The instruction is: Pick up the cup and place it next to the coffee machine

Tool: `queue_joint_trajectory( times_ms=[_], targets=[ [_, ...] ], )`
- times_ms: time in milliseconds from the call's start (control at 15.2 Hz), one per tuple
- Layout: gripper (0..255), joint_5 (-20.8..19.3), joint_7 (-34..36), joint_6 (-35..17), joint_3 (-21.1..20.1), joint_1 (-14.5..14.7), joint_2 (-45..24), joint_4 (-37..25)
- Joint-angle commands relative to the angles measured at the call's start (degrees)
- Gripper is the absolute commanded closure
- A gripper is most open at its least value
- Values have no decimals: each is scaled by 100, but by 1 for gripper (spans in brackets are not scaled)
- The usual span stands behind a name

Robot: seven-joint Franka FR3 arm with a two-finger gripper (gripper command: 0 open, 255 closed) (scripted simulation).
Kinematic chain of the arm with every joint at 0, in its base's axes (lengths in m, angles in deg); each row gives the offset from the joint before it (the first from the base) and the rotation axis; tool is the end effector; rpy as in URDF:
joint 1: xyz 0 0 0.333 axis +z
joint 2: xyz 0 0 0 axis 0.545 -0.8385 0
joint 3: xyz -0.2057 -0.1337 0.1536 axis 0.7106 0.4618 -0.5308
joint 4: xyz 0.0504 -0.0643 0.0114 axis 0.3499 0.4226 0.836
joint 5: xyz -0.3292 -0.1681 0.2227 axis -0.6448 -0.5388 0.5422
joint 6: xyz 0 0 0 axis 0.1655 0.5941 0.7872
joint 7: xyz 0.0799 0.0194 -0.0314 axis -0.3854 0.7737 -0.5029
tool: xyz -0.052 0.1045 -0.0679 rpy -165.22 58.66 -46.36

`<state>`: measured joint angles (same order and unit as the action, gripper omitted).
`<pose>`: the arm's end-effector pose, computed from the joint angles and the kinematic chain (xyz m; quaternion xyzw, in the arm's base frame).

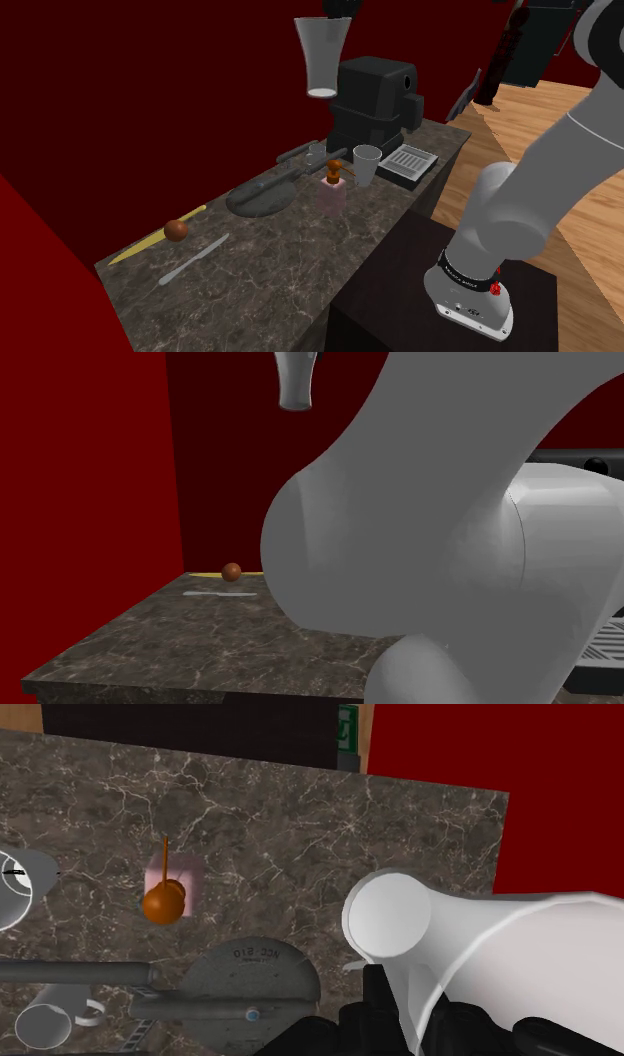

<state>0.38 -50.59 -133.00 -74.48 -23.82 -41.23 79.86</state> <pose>0.4462 0.0551 0.7334 -0.9902 -0.0224 0.0100 0.1377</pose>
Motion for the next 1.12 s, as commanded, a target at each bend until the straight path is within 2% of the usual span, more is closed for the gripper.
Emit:
queue_joint_trajectory(
  times_ms=[0, 594, 1056],
  targets=[
    [255, -51, -290, 95, 197, -85, -43, -63],
    [255, -206, -1721, 629, 1215, -523, -599, -790],
    [255, 1, -2978, 1185, 2081, -1054, -1573, -1948]
  ],
)
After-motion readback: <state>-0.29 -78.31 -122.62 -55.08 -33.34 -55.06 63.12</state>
